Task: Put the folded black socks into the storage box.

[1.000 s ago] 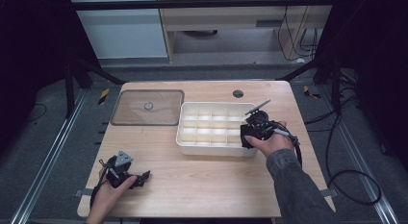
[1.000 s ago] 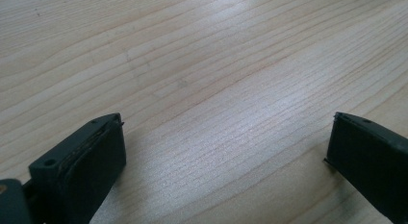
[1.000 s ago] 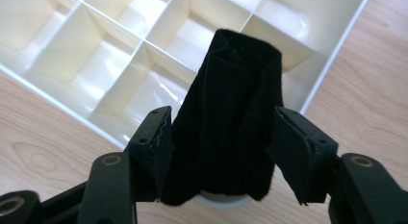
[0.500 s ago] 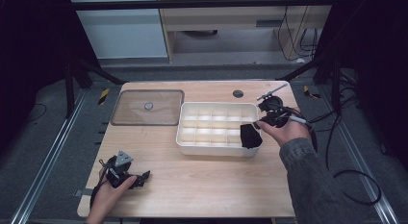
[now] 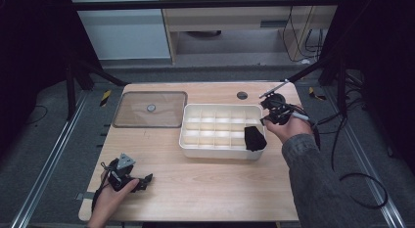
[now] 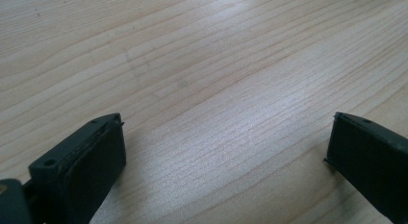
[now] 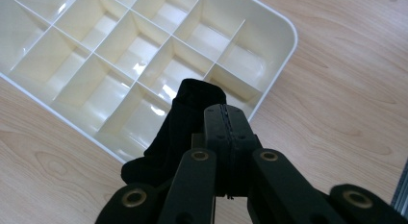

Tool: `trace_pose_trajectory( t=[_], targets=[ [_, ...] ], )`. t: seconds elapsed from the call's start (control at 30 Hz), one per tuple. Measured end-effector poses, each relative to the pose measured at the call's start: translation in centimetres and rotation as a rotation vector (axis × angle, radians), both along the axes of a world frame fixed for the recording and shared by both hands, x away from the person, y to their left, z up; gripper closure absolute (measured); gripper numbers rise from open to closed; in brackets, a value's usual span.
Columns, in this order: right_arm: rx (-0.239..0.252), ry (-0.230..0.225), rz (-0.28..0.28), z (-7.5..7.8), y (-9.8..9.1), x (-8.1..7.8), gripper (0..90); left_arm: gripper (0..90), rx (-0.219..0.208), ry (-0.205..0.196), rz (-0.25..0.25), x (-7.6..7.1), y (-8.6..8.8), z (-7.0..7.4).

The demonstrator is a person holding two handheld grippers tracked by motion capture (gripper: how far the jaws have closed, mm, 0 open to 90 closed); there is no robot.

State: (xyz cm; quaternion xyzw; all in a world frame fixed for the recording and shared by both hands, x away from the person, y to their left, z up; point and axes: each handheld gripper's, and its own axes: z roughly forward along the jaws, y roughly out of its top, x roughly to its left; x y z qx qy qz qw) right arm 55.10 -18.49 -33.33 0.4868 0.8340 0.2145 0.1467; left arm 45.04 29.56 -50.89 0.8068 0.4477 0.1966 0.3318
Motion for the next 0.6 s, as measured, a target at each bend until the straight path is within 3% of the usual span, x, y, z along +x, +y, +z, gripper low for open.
trace_pose_trajectory(
  t=[0.4,0.6],
  targets=[
    [-0.001,0.054,0.010,-2.0,1.3,1.0,90.0,0.0,0.003,0.001,-0.002,0.0,0.0,0.0],
    [0.007,0.060,0.023,-2.7,2.1,1.0,90.0,0.0,0.001,0.002,0.001,0.0,0.0,0.0]
  ],
)
